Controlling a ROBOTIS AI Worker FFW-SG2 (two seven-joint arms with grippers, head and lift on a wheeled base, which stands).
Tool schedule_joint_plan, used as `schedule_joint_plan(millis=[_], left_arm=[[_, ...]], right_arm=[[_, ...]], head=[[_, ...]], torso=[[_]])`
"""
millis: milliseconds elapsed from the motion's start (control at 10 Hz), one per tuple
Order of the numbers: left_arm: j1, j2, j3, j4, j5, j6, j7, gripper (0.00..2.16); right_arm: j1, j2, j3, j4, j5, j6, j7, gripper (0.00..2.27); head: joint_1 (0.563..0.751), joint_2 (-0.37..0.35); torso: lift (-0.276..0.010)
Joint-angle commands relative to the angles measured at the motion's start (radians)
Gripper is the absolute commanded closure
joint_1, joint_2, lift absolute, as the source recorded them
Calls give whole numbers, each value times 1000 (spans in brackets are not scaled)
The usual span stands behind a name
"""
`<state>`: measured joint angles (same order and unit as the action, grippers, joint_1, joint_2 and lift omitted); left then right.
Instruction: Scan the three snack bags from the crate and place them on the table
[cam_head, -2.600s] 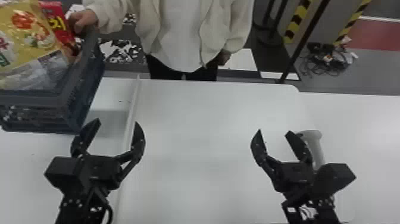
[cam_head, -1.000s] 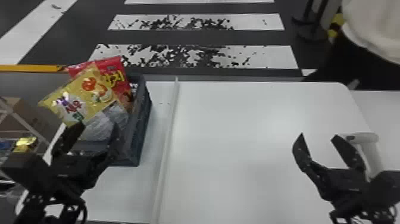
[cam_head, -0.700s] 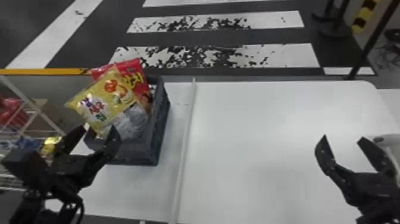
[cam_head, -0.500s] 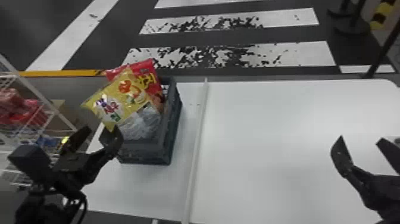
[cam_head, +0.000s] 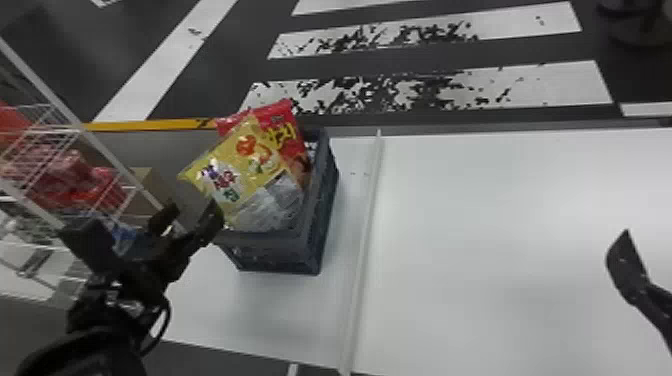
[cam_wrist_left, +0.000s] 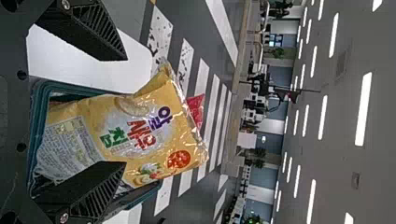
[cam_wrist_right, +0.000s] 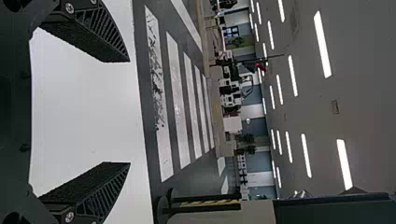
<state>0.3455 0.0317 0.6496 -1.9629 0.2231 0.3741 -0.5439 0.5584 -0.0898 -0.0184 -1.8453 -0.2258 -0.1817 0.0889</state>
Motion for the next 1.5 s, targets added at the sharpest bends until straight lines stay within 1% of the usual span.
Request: schedule_joint_plan(millis=[0,100,200,400,500,600,700,800,900,1100,1200,1300,1400], left_arm=[[-57,13,7,56,-11,9,-25,80],[-109,17,8,99,-36,9,-68,80],[-154,25,5,125,-65,9,-97,80],[-240,30,-5,187,-122,12,-105,76],[-263,30,-16,219,-148,9,-102,76],[-276,33,-31,245,-169,9,-110,211],[-287,34,-39,262,-206,-7,-186,694],[-284,34,-39,262,-217,-65,-215,903],[-272,33,-38,254,-223,-126,-249,967],[-255,33,-16,239,-220,-142,-275,967],[-232,33,-8,222,-217,-178,-281,1058],[-227,33,7,214,-217,-185,-326,1072],[-207,28,10,200,-202,-185,-291,1754]], right_arm=[[0,-2,0,0,0,0,0,97],[0,-2,2,0,0,0,0,97],[0,-4,2,-2,0,0,0,97],[-3,-8,0,-3,0,3,0,97],[-5,-11,-2,-3,-1,6,0,97],[-8,-11,-2,-3,-1,9,0,97],[-9,-11,-2,-2,-1,9,0,97],[-14,-10,-2,1,-1,12,0,97],[-17,-10,-2,5,-1,12,0,97],[-25,-10,0,11,-1,15,0,97],[-29,-10,0,15,-1,15,0,97],[-32,-10,0,21,-1,15,0,97],[-35,-10,3,25,-1,18,0,97]], head=[[695,293],[695,294],[695,286],[695,277],[695,273],[695,267],[695,257],[695,246],[695,232],[695,223],[695,225],[695,229],[695,231]], torso=[[-62],[-62],[-62],[-62],[-62],[-62],[-62],[-62],[-62],[-62],[-62],[-62],[-62]])
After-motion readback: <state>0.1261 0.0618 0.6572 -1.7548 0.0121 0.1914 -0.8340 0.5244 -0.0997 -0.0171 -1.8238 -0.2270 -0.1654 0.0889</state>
